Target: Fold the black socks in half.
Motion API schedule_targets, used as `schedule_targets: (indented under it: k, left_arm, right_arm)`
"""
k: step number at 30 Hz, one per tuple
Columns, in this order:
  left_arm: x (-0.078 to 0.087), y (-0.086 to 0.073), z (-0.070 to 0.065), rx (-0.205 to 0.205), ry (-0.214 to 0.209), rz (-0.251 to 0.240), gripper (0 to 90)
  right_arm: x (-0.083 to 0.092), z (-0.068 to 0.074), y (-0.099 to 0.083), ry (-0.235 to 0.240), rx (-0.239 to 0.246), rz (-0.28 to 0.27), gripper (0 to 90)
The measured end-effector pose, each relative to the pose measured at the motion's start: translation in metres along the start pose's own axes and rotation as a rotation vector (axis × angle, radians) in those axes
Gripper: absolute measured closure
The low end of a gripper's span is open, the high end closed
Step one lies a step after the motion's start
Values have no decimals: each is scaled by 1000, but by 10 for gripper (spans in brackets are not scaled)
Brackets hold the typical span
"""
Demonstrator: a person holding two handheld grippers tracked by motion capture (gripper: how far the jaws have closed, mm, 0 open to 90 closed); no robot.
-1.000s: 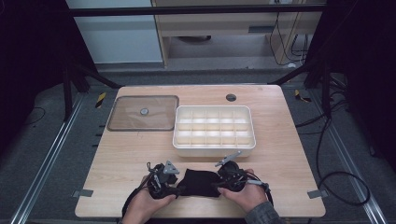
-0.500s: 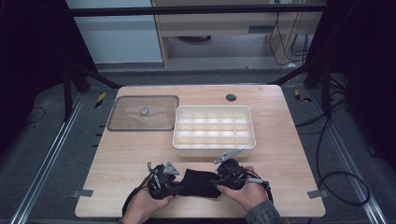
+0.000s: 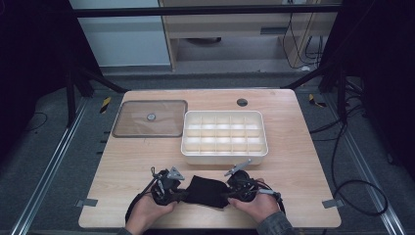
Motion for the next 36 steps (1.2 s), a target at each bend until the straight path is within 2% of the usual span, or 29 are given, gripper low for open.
schedule_targets:
  k: [1, 2, 5, 6, 8, 19, 28, 33, 36]
  left_arm:
    - [0, 0, 0, 0, 0, 0, 828]
    - [2, 0, 1, 3, 1, -4, 828]
    - [3, 0, 2, 7, 6, -12, 829]
    - [4, 1, 3, 6, 3, -13, 830]
    - [8, 1, 5, 3, 4, -19, 831]
    - [14, 1, 4, -1, 3, -23, 830]
    - [28, 7, 2, -24, 11, -35, 831]
    - [26, 5, 6, -26, 16, -20, 831]
    - [23, 2, 10, -12, 8, -22, 831]
  right_arm:
    - [0, 0, 0, 0, 0, 0, 625]
    - [0, 2, 0, 10, 10, -1, 679]
    - [0, 3, 1, 18, 16, 0, 732]
    - [0, 4, 1, 20, 25, 3, 792]
    - [0, 5, 1, 23, 29, 0, 806]
    - [-1, 9, 2, 20, 42, -1, 827]
    - [-1, 12, 5, 22, 48, -4, 830]
    - [-3, 14, 7, 22, 50, -7, 831]
    - [-3, 14, 6, 22, 45, -7, 830]
Point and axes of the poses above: each handheld gripper's, and its own axes: x roughly backward along the jaws, y roughly out of its top, z roughly to its left, the point moved 1 cm from there along -x, roughly forward along the jaws, and after that the axes turned 10 degrees about z, right-handed, at the moved point
